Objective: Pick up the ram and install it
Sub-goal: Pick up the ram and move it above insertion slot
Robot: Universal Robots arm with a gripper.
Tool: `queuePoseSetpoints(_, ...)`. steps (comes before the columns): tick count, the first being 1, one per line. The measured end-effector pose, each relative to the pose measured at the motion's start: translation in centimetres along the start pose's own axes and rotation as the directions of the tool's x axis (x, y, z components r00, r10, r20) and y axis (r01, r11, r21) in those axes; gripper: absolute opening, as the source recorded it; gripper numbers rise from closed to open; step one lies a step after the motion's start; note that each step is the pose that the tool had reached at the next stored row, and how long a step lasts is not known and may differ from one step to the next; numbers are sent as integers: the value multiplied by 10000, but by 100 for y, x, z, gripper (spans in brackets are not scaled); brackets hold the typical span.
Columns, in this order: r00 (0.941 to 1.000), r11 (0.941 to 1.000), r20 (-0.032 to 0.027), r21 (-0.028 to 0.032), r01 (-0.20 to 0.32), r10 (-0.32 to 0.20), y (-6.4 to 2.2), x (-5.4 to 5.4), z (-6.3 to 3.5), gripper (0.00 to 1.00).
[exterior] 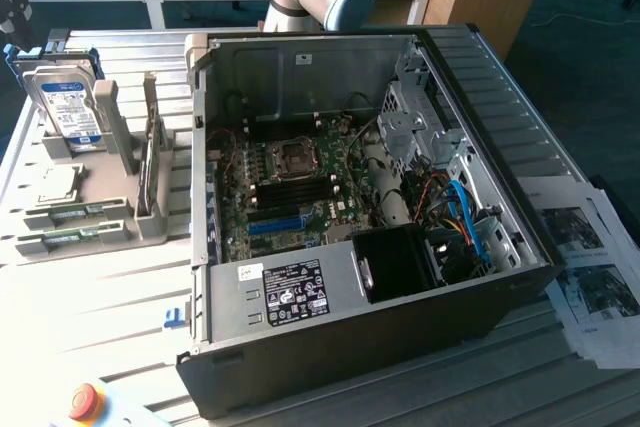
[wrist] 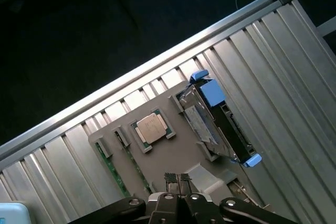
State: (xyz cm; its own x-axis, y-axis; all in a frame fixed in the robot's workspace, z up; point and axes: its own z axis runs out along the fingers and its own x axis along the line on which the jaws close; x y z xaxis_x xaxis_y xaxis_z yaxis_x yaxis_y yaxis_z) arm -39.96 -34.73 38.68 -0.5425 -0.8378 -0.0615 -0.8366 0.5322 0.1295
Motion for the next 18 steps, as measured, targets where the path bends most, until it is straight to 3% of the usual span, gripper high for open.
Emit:
queuePoseSetpoints(4,9983,9983,-71,-38,582,-583,0,0,0,10)
queuePoseSetpoints(8,9924,9925,-143,-90,1221,-1222,0,0,-1,10)
queuePoseSetpoints(13,9801,9802,-216,-160,1972,-1975,0,0,-1,10)
queuePoseSetpoints(18,9635,9638,-267,-235,2657,-2663,1,0,-1,10)
